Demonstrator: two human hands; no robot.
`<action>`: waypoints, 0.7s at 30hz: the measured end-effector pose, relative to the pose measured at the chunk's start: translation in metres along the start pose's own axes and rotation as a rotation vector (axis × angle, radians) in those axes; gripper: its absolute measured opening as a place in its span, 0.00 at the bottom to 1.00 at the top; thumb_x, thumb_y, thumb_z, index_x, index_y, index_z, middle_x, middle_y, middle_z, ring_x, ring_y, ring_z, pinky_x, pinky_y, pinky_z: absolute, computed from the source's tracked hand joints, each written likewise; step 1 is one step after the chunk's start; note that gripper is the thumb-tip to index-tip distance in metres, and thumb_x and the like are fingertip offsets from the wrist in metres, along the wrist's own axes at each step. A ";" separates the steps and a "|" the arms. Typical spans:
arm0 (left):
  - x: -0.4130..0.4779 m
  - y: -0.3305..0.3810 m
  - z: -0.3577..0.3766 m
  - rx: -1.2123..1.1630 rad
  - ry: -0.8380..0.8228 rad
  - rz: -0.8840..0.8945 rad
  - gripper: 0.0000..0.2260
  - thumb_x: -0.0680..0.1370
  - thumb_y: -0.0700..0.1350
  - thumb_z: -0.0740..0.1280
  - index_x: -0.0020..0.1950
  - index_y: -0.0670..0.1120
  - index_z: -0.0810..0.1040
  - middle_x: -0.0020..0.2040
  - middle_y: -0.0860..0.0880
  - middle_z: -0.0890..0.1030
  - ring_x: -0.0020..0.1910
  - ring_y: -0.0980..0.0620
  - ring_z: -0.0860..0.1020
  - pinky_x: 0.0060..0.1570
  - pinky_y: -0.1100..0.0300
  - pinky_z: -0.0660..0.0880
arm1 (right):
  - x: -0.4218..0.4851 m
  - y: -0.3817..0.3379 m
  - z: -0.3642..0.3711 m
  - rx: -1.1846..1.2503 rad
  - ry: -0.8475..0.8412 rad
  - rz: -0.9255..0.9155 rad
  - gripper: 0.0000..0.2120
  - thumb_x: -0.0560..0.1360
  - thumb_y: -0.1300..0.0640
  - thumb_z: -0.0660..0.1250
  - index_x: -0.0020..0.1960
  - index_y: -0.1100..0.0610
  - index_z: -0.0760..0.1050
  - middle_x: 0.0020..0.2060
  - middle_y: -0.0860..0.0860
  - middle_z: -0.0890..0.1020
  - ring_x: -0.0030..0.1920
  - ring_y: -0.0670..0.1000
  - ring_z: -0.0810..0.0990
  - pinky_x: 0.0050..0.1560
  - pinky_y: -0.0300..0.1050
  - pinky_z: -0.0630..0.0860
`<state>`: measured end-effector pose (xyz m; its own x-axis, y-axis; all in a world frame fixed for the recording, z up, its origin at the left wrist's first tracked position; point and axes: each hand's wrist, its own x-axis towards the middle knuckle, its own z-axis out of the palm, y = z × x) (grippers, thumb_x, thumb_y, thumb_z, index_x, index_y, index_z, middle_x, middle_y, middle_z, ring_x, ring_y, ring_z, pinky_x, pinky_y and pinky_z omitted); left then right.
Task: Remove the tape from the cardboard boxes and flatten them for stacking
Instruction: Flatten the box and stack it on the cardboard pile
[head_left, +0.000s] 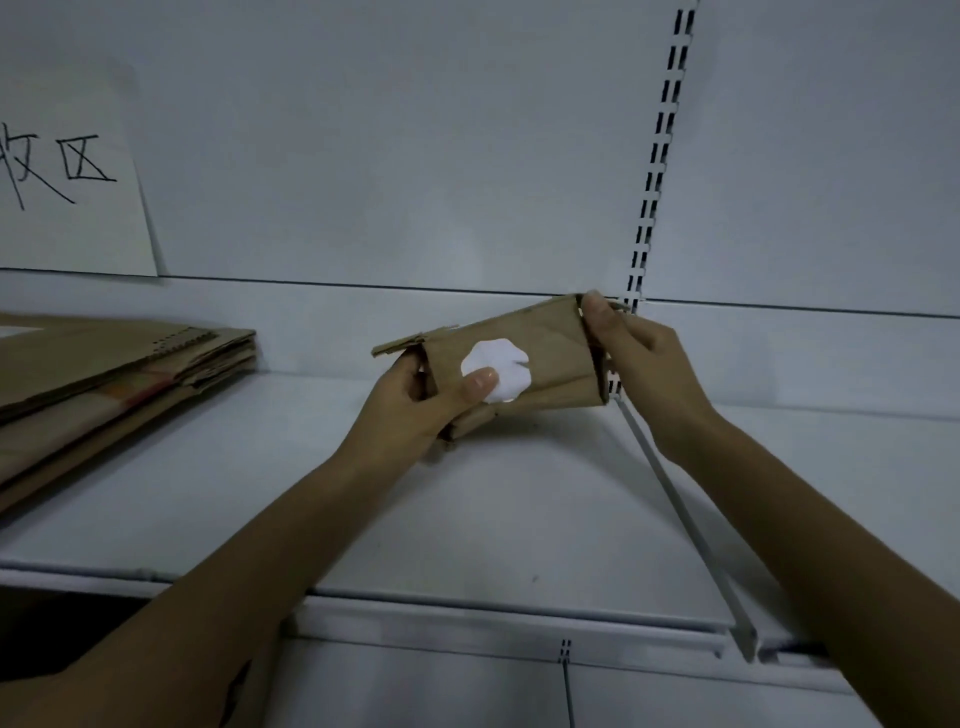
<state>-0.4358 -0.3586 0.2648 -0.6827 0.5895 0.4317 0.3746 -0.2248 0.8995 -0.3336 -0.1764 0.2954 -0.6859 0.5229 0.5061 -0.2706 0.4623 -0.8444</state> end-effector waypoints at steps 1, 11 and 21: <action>0.000 0.001 0.000 0.016 -0.017 -0.006 0.28 0.67 0.57 0.72 0.64 0.50 0.74 0.56 0.56 0.82 0.54 0.60 0.80 0.47 0.70 0.76 | -0.002 -0.003 0.001 -0.025 -0.027 -0.062 0.30 0.72 0.34 0.60 0.44 0.62 0.81 0.44 0.57 0.84 0.45 0.54 0.82 0.53 0.48 0.79; -0.004 0.002 0.000 0.090 0.020 -0.008 0.31 0.66 0.67 0.62 0.61 0.51 0.77 0.55 0.57 0.82 0.53 0.59 0.80 0.50 0.72 0.75 | -0.012 0.003 -0.006 -0.056 -0.229 -0.089 0.16 0.71 0.37 0.62 0.48 0.45 0.79 0.46 0.47 0.85 0.43 0.45 0.84 0.33 0.39 0.79; -0.013 -0.006 0.000 0.337 -0.360 -0.012 0.24 0.66 0.61 0.72 0.55 0.74 0.64 0.53 0.81 0.66 0.50 0.85 0.66 0.43 0.86 0.62 | -0.012 0.019 -0.019 -0.012 -0.245 0.135 0.23 0.64 0.37 0.70 0.46 0.55 0.84 0.43 0.47 0.86 0.46 0.46 0.84 0.44 0.35 0.79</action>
<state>-0.4297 -0.3651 0.2536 -0.4502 0.8347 0.3173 0.5911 0.0122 0.8065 -0.3178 -0.1609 0.2769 -0.8588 0.3921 0.3297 -0.1580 0.4095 -0.8985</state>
